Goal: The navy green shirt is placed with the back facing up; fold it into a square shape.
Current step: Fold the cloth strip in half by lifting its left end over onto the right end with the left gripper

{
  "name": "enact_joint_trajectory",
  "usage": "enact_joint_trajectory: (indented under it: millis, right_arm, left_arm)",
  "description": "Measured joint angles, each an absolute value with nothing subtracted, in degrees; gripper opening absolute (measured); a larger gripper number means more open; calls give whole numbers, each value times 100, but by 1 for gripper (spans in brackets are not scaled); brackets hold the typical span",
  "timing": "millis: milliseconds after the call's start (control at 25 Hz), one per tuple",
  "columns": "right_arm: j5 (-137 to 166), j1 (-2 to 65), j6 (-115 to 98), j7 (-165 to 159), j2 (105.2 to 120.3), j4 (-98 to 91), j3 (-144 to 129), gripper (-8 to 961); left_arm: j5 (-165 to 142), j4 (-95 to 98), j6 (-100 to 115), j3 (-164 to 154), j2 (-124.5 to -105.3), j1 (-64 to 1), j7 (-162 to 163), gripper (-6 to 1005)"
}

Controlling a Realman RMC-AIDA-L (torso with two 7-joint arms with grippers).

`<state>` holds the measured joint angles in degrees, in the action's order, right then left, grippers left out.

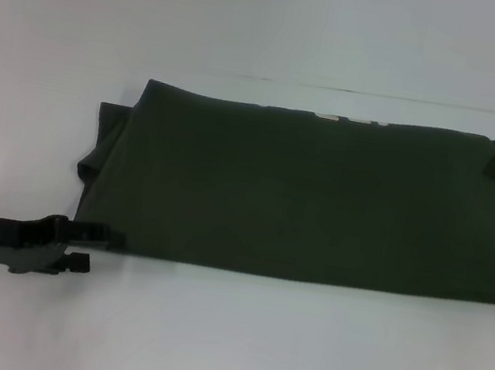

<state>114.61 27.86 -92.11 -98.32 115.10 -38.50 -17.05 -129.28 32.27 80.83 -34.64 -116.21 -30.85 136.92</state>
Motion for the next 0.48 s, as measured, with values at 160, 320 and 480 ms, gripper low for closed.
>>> enact_joint_trajectory:
  millis: [160,320,480]
  right_arm:
    - [11461,2786,-9211,-9834,11503,-3850,-1705,899]
    - [11461,2786,-9211,-9835,11503,-3850,-1705,899]
    - [11460,2786,-9207,-9835,11503,-3850,-1711,900]
  left_arm:
    - [-12928,3225,8034,-3444,-11610,-3083,13848,848]
    - [-12928,3225,8001,-3442,-11598,-3086,13992,847]
    - [-12928,3225,7949,-3451,-11592,-3086,14061,847]
